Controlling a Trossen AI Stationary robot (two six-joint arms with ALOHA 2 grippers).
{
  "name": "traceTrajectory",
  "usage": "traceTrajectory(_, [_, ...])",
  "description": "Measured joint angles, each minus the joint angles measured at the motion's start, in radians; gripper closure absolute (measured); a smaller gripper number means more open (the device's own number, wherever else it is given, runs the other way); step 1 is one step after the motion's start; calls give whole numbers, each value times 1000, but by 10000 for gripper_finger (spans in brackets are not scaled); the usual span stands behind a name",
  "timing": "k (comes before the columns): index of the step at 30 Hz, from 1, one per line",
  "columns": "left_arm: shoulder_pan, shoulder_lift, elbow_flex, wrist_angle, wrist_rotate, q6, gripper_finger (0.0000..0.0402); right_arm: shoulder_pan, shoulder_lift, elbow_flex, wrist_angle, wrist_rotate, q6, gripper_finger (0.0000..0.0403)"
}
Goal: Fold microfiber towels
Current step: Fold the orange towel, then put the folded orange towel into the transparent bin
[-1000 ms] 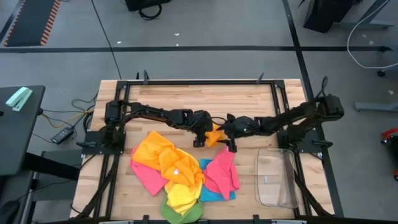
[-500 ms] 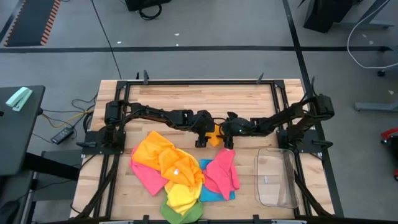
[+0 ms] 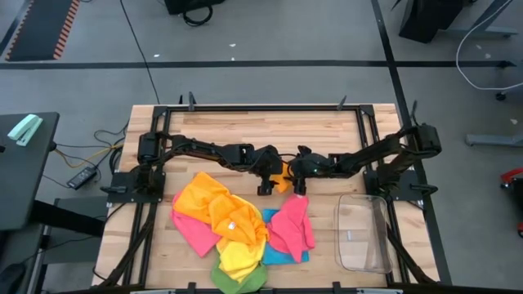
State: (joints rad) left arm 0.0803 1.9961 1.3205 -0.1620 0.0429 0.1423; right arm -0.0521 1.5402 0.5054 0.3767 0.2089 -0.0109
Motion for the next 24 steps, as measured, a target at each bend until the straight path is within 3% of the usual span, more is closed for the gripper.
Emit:
traceTrajectory(11, [2,0,0,63,-5,-39,116,65,-147,197,-519,-5,90,118])
traceTrajectory(18, [-2,1,0,58,-5,-53,116,118,-160,433,-997,-80,197,118])
traceTrajectory(24, [-4,1,0,44,-5,-55,116,172,-164,547,-1276,-148,218,118])
